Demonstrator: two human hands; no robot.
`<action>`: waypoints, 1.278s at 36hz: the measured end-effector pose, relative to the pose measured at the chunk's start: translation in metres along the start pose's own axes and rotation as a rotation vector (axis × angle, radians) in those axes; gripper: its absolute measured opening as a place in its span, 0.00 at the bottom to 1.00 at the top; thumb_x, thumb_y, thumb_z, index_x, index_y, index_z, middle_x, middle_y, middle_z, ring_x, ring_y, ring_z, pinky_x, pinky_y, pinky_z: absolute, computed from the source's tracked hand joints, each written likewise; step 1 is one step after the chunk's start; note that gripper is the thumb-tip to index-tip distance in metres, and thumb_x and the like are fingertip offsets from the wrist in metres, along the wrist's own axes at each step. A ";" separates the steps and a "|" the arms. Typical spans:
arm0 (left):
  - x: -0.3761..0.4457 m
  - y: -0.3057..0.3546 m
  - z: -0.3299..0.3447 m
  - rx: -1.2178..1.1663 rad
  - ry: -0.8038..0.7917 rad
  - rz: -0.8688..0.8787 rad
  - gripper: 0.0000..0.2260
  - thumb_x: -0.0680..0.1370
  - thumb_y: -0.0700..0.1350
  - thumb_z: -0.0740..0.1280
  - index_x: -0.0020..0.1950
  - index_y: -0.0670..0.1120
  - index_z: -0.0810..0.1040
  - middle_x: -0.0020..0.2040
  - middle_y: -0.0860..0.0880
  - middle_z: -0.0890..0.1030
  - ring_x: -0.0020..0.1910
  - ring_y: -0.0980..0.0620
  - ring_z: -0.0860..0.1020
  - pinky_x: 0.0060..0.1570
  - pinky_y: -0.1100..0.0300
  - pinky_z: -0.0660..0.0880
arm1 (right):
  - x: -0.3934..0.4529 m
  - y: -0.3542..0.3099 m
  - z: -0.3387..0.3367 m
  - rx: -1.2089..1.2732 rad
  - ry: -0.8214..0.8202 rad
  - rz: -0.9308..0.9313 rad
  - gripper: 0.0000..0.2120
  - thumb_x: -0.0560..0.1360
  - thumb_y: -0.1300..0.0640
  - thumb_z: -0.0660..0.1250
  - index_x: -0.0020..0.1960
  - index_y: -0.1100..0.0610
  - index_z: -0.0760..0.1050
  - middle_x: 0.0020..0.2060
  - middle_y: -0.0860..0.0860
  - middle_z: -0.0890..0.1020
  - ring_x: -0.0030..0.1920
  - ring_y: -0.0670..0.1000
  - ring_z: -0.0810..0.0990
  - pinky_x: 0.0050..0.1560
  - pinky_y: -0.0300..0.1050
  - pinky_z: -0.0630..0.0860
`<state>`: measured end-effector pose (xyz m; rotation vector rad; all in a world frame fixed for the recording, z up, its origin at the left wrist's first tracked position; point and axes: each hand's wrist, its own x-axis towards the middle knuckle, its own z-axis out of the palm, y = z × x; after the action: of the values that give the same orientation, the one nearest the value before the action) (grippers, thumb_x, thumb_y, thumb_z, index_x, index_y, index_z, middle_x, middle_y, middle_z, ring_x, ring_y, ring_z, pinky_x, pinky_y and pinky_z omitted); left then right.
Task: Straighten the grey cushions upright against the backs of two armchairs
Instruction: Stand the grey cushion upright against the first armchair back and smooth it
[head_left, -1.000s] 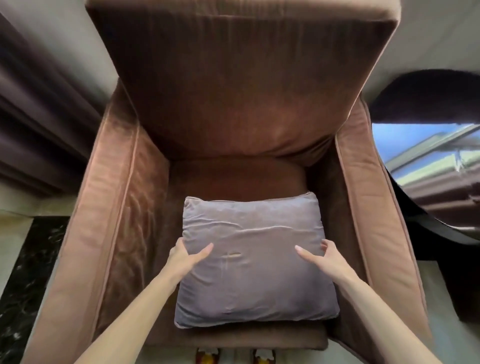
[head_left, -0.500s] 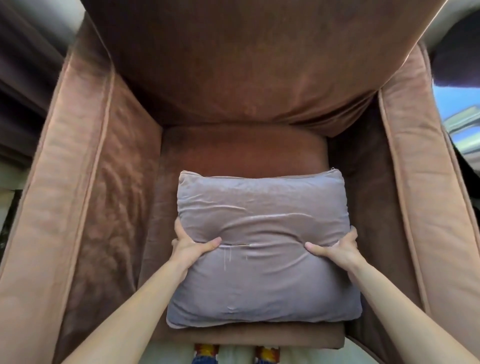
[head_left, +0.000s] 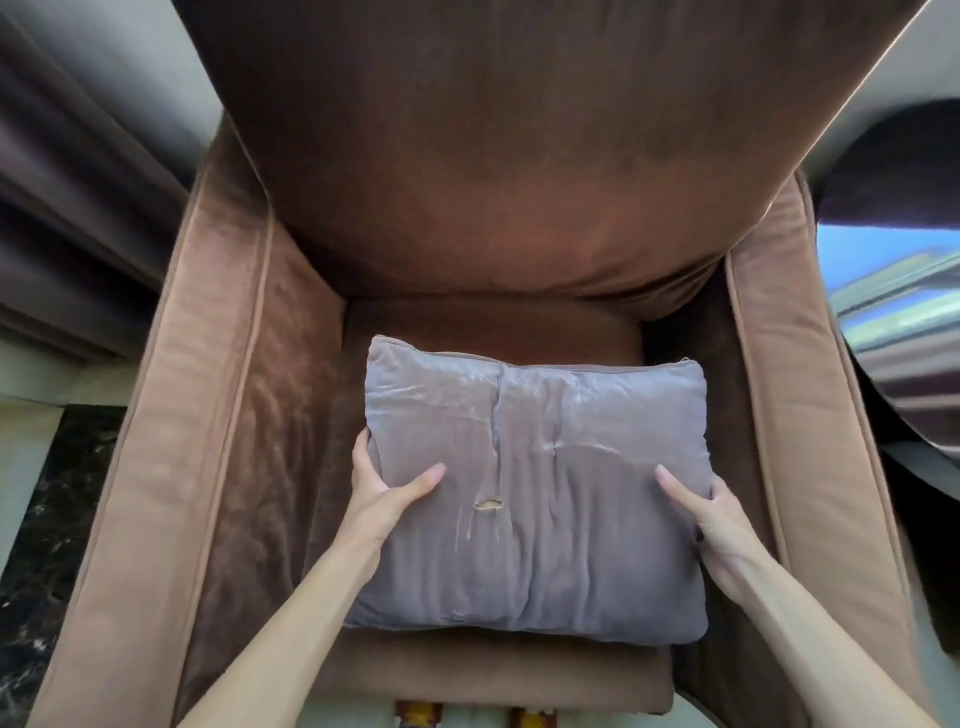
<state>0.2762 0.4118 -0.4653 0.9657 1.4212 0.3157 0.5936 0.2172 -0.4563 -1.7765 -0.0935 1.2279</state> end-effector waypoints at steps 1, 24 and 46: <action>0.001 0.011 -0.001 -0.014 -0.001 0.028 0.54 0.58 0.66 0.82 0.74 0.70 0.52 0.70 0.61 0.67 0.63 0.60 0.71 0.56 0.59 0.70 | 0.001 -0.012 0.000 0.020 -0.007 -0.010 0.29 0.64 0.42 0.81 0.61 0.50 0.81 0.57 0.50 0.86 0.57 0.51 0.86 0.49 0.42 0.82; 0.082 0.165 -0.018 -0.144 -0.099 0.016 0.48 0.63 0.68 0.77 0.77 0.66 0.56 0.67 0.63 0.65 0.67 0.56 0.65 0.69 0.36 0.69 | 0.076 -0.147 0.055 -0.063 0.114 -0.115 0.59 0.53 0.22 0.73 0.75 0.48 0.58 0.66 0.41 0.74 0.56 0.43 0.75 0.56 0.57 0.68; 0.113 0.248 -0.035 -0.034 0.107 0.152 0.30 0.79 0.61 0.67 0.78 0.53 0.63 0.64 0.56 0.75 0.39 0.51 0.78 0.39 0.57 0.72 | 0.099 -0.236 0.039 -0.246 0.242 -0.289 0.39 0.71 0.42 0.76 0.74 0.55 0.62 0.60 0.53 0.77 0.36 0.51 0.80 0.29 0.43 0.74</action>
<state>0.3520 0.6538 -0.3602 1.0446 1.4372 0.5095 0.7108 0.4255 -0.3571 -2.0276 -0.3608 0.8160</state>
